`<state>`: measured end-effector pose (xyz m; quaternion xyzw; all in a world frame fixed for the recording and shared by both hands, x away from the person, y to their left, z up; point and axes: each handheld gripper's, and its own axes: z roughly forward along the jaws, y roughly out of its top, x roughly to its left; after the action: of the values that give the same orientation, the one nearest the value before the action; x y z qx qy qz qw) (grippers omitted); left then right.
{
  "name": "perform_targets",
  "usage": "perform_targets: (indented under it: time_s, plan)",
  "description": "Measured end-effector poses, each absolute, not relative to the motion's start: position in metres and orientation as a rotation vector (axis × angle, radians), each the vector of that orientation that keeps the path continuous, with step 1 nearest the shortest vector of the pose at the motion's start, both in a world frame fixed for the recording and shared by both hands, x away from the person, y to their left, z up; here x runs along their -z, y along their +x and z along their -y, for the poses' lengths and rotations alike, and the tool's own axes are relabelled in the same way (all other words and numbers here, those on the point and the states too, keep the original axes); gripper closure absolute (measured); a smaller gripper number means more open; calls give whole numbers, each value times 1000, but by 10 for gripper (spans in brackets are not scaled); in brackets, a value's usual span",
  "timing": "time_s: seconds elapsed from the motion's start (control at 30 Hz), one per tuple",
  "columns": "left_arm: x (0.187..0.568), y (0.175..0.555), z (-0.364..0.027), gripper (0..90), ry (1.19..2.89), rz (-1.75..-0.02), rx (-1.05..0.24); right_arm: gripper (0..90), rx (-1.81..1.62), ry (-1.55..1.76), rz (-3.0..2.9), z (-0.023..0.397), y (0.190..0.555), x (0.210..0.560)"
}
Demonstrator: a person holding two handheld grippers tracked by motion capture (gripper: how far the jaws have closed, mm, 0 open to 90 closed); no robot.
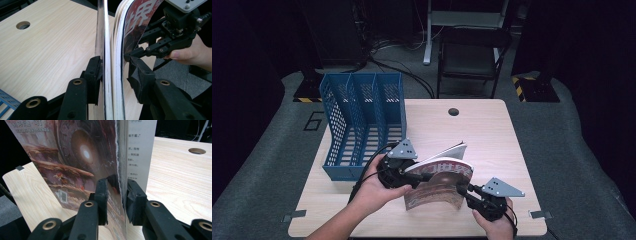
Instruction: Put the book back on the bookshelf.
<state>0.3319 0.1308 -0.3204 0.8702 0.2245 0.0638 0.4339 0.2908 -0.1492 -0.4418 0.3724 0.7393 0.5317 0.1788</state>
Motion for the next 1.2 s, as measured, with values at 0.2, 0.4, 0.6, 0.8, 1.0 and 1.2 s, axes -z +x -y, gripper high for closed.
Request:
perform_targets:
  time_s: [0.2, 0.4, 0.6, 0.8, 1.0, 1.2]
  plan:
    - [318, 333, -128, 668, 2193, -553, -173, 733, -1508, 1047, -2088, 149, 292, 442]
    - [316, 334, -127, 714, 2216, -540, -183, 733, -1516, 1052, -2083, 149, 293, 442]
    - [315, 335, -125, 743, 2225, -545, -190, 734, -1518, 1050, -2080, 149, 294, 442]
    - [315, 337, -122, 793, 2255, -541, -178, 734, -1520, 1053, -2077, 149, 295, 442]
    - [313, 336, -120, 820, 2286, -538, -193, 734, -1525, 1054, -2081, 150, 296, 442]
    - [311, 336, -119, 830, 2312, -523, -190, 726, -1524, 1052, -2077, 150, 297, 442]
